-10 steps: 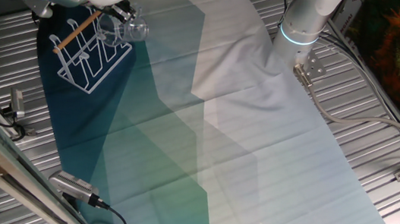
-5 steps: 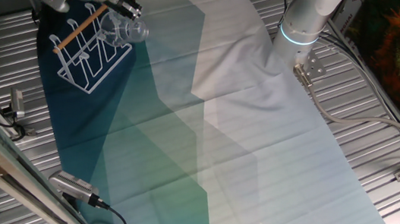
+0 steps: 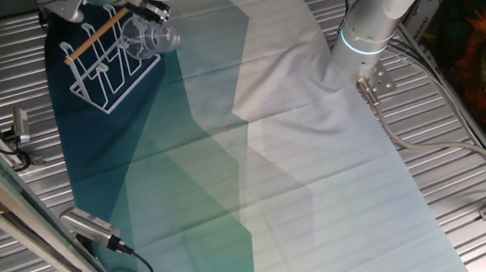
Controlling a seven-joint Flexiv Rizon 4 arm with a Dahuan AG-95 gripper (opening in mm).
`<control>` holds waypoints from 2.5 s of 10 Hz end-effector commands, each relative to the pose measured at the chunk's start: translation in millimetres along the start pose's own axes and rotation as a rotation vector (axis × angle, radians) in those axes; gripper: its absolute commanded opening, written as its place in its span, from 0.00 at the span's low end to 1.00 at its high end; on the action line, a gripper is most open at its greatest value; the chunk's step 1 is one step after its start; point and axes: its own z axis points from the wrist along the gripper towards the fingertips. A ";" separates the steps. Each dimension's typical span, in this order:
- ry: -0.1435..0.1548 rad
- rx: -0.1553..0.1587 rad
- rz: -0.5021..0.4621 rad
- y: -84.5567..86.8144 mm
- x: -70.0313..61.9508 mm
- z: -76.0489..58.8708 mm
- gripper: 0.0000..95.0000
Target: Put the cup on the cup rack
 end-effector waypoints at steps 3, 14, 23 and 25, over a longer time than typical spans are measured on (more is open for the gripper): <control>0.012 -0.012 0.019 3.0 -5.0 6.9 0.00; 0.036 -0.011 0.054 30.2 -35.3 51.3 0.00; 0.043 0.002 0.073 36.4 -51.5 81.4 0.00; 0.045 0.005 0.076 37.9 -57.4 89.8 0.00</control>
